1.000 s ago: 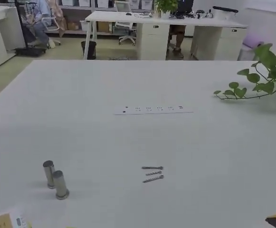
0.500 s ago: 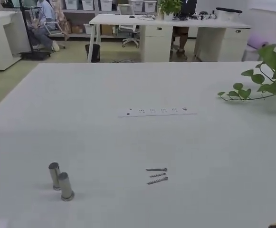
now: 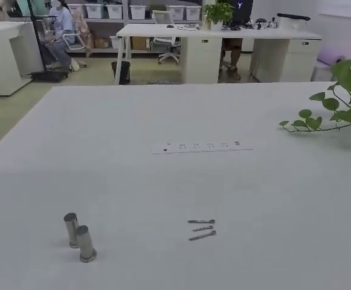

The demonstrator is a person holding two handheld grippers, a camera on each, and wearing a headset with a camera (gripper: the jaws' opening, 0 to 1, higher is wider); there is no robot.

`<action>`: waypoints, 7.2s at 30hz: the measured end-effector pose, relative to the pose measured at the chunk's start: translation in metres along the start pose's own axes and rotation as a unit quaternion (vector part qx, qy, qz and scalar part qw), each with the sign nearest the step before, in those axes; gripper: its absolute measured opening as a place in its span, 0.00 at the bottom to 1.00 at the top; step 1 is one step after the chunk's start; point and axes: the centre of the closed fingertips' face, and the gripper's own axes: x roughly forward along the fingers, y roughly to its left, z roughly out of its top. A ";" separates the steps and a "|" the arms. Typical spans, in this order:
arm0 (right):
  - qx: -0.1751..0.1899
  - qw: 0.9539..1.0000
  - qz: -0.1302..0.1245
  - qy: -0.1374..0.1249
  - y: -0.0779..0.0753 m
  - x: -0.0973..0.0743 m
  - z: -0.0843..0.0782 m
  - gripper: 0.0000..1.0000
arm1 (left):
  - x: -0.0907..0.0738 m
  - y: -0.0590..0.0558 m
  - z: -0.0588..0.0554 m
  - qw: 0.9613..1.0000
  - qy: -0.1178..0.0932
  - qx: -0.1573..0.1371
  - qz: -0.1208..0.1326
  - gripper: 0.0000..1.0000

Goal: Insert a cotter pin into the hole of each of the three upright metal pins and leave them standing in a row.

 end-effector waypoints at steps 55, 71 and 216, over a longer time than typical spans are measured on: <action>-0.065 0.998 0.020 0.009 -0.024 0.001 0.062 0.96 | -0.018 0.012 -0.015 0.989 0.011 -0.134 0.064 0.99; -0.142 0.987 0.059 0.047 -0.018 0.028 0.091 0.96 | -0.019 -0.004 -0.011 0.990 0.026 -0.132 0.032 0.99; -0.374 0.886 0.179 0.207 -0.016 0.171 0.106 0.38 | -0.038 0.008 0.000 0.985 -0.014 -0.168 0.030 0.95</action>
